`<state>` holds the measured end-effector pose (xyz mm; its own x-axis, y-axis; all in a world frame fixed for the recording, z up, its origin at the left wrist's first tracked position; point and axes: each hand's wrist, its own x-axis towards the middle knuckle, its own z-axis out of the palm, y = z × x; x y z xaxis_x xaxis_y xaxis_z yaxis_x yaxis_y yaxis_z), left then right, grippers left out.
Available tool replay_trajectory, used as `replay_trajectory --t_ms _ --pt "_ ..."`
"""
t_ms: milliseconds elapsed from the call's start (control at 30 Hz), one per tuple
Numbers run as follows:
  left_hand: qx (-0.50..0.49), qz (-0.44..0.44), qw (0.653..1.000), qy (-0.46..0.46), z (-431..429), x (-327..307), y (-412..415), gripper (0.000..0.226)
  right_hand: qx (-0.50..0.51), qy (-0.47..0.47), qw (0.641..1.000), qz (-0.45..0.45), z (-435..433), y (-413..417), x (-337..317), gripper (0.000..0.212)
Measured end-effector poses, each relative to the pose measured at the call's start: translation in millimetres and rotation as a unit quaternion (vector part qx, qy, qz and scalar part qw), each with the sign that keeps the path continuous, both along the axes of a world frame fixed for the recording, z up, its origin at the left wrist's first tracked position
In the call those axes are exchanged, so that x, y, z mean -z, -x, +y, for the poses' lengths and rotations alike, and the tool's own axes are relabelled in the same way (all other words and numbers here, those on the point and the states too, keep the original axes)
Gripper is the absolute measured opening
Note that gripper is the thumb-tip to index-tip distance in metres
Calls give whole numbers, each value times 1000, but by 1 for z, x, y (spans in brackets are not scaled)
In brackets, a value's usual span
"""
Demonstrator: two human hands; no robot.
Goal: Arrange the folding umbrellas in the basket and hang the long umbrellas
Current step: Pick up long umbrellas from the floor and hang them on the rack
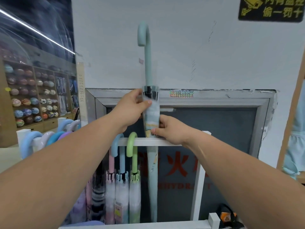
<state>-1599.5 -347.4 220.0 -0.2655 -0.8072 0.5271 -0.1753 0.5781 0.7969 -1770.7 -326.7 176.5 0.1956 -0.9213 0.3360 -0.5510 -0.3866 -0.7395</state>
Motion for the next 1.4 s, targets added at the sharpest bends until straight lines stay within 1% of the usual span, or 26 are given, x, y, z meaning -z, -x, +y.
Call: replay_trajectory --t_ms 33,100,133,167,233,333,400,433,567,667,733,800,833,900,933,967,1033,1100,1167,1233,1267,1333,1400 --pt "7 2 1000 -1 -1 2 0 22 10 3 999 44 2 0 -1 28" --pt "5 -2 1000 0 -3 6 0 18 35 13 991 128 6 2 -5 24" --pt "5 -4 1000 0 -2 8 0 18 42 12 989 142 8 3 -6 22" --pt "5 -10 1000 3 -3 11 0 19 46 10 990 131 9 5 -9 19" --pt "3 -28 1000 11 -4 15 0 22 46 13 997 55 15 6 -19 14" --pt "8 -46 999 9 -4 20 0 29 73 76 992 -63 21 4 -41 13" --pt "17 -57 998 4 -5 22 0 32 79 109 983 -123 16 3 -53 25" --pt "18 -67 998 2 -6 23 -1 32 75 114 982 -134 14 1 -57 30" --pt "1 -101 995 -4 -6 29 -2 30 42 120 987 -97 -1 -7 -56 20" --pt "-5 -121 993 -9 -4 28 -3 22 20 120 988 -99 -6 -12 -49 15" --pt "-5 -145 989 -14 -3 25 -7 18 27 115 988 -103 -8 -14 -45 12" --pt "-2 -171 985 -20 1 16 -14 29 34 105 990 -91 -10 -13 -39 15" --pt "-2 -168 986 -22 2 9 -17 36 29 99 991 -82 -10 -13 -35 17" --pt "-5 -129 992 -16 6 -6 -23 51 27 90 994 -58 -10 -13 -27 15" --pt "-3 -95 995 -14 10 -14 -25 60 30 85 995 -45 -10 -13 -23 11" --pt "2 -54 998 -19 12 -20 -26 65 33 79 996 -36 -9 -13 -19 8" --pt "33 19 999 -27 16 -32 -26 60 27 68 997 -23 -8 -13 -12 6" --pt "74 49 995 -42 19 -37 -25 59 23 57 998 -24 -5 -10 -8 9" --pt "81 3 996 -39 21 -37 -23 57 25 46 999 -12 -2 -7 -7 19" --pt "75 -62 994 -40 20 -32 -21 53 22 28 999 2 -1 -4 -5 15" --pt "80 -78 993 -44 19 -29 -20 54 19 19 1000 8 -1 -3 -3 11" --pt "87 -80 992 -53 15 -22 -20 56 21 5 999 26 -1 -2 -1 4" --pt "95 -74 992 -48 13 -17 -20 61 31 -3 997 64 0 -1 -1 7"
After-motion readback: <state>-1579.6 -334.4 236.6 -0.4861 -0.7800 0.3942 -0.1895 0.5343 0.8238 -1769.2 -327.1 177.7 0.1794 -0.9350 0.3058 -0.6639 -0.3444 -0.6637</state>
